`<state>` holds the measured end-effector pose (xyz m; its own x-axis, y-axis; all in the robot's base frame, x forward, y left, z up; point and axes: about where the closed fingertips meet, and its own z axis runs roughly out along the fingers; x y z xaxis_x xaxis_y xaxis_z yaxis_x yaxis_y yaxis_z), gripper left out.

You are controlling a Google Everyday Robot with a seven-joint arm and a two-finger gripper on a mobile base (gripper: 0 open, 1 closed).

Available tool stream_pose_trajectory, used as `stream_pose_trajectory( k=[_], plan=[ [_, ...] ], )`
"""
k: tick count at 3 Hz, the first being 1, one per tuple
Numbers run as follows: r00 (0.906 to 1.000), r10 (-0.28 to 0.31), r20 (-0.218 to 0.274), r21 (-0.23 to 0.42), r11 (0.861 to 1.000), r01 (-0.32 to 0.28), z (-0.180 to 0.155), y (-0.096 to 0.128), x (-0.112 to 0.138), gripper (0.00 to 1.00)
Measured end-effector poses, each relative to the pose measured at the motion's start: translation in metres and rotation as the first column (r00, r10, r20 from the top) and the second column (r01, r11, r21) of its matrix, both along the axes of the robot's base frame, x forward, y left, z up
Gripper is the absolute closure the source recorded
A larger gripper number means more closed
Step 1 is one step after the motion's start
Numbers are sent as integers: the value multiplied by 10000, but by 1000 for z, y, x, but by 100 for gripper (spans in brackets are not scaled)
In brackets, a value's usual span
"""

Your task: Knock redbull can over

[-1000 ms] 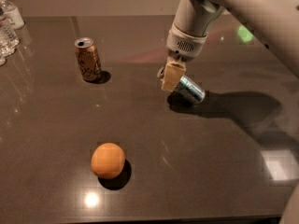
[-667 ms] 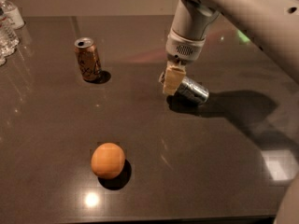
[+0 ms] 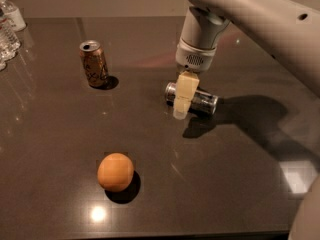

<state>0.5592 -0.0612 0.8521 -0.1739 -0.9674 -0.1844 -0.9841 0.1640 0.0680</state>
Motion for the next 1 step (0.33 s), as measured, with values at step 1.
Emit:
stream_pose_trajectory(
  k=[1],
  plan=[
    [10000,0,1,1,10000,0,0,0,0,0]
  ],
)
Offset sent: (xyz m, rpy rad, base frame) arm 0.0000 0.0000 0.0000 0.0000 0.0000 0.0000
